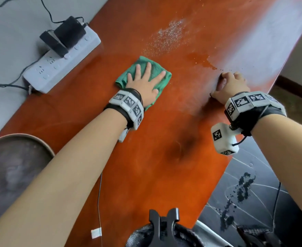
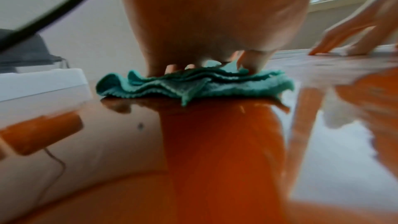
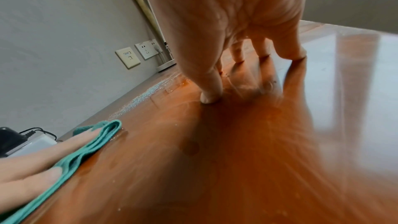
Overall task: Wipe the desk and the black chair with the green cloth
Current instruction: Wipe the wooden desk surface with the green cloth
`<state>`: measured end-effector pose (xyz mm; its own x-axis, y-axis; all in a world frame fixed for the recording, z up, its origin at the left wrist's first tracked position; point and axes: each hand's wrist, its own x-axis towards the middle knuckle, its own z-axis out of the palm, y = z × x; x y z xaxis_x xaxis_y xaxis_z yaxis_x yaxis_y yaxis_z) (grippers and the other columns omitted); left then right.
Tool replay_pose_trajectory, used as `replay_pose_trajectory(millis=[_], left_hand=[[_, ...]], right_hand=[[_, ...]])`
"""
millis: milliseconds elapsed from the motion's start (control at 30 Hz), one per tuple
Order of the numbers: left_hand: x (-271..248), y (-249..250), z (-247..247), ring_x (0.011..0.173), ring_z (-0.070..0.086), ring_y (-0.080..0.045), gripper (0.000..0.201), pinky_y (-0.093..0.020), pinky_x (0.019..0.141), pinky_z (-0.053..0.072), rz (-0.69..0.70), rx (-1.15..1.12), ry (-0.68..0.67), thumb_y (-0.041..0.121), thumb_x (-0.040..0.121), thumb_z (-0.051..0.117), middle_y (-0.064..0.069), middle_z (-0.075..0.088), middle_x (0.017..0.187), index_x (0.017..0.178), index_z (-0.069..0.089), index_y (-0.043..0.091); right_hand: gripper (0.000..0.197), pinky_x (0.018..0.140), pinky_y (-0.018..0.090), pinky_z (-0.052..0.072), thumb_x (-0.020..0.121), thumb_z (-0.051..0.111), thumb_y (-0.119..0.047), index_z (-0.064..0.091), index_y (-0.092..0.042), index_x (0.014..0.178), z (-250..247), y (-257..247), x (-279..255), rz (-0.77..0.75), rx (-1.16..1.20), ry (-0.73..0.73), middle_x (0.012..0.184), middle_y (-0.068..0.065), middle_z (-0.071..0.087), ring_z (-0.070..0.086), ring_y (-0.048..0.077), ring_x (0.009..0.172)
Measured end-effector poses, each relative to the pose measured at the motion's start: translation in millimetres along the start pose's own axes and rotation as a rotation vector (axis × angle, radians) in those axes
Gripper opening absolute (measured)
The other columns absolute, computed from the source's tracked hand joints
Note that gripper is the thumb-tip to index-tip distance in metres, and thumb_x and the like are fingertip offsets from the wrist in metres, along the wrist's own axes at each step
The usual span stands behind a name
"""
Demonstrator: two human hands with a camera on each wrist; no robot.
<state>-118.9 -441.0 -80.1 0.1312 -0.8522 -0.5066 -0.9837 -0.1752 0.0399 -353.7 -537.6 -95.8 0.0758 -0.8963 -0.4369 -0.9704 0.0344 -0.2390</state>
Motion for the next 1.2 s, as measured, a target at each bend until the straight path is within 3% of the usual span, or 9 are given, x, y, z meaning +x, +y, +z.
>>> replay_pose_trajectory(millis=[100,200,533,800,1000,1200], left_hand=[[-15.0,-2.0,13.3,0.144,-0.015,-0.035,0.057,-0.056,0.115,0.001,0.124,0.093,-0.023,0.035,0.102,0.024,-0.003,-0.019,0.157,0.146,-0.011,0.045],[-30.8,-21.0,20.9,0.144,-0.015,-0.033,0.058,-0.055,0.115,0.002,0.135,0.126,-0.046,0.038,0.101,0.024,-0.003,-0.02,0.157,0.146,-0.012,0.046],[-59.0,-95.1,26.9,0.144,-0.008,-0.039,0.06,-0.058,0.114,0.013,-0.402,-0.099,0.007,0.038,0.1,0.028,-0.01,-0.014,0.158,0.148,-0.009,0.04],[-19.1,-89.6,1.8,0.142,-0.01,-0.044,0.058,-0.064,0.11,0.007,-0.658,-0.217,0.055,0.032,0.102,0.025,-0.013,-0.014,0.157,0.15,-0.007,0.034],[0.6,-79.0,-13.0,0.142,-0.009,-0.043,0.059,-0.064,0.11,0.007,-0.555,-0.187,0.041,0.031,0.101,0.026,-0.011,-0.012,0.158,0.15,-0.007,0.034],[6.6,-34.4,-20.0,0.143,-0.011,-0.039,0.06,-0.062,0.113,0.007,-0.275,-0.122,-0.003,0.033,0.1,0.028,-0.007,-0.017,0.158,0.149,-0.008,0.039]], right_hand=[[0.075,0.114,0.045,0.022,0.082,0.069,-0.033,0.031,-0.019,0.145,-2.0,-0.5,-0.6,-0.01,0.004,-0.002,0.153,0.011,0.021,0.018,0.036,0.14],[0.074,0.116,0.042,0.019,0.082,0.07,-0.033,0.032,-0.017,0.144,-3.7,0.2,-2.5,-0.031,-0.009,0.0,0.152,0.013,0.022,0.021,0.036,0.139],[0.074,0.115,0.043,0.019,0.083,0.069,-0.033,0.032,-0.017,0.145,-7.4,-1.0,-10.1,-0.037,0.001,-0.004,0.152,0.015,0.022,0.022,0.038,0.138],[0.072,0.113,0.042,0.021,0.082,0.069,-0.032,0.033,-0.018,0.143,-6.4,-0.1,-10.9,-0.042,0.005,0.014,0.15,0.013,0.026,0.026,0.039,0.135],[0.071,0.114,0.042,0.021,0.083,0.068,-0.033,0.033,-0.019,0.143,-5.1,1.0,-10.0,-0.027,0.015,0.011,0.153,0.011,0.023,0.023,0.038,0.137],[0.072,0.113,0.043,0.024,0.082,0.07,-0.034,0.034,-0.022,0.144,-6.2,2.7,-7.2,-0.016,0.031,0.003,0.153,0.009,0.022,0.023,0.038,0.138]])
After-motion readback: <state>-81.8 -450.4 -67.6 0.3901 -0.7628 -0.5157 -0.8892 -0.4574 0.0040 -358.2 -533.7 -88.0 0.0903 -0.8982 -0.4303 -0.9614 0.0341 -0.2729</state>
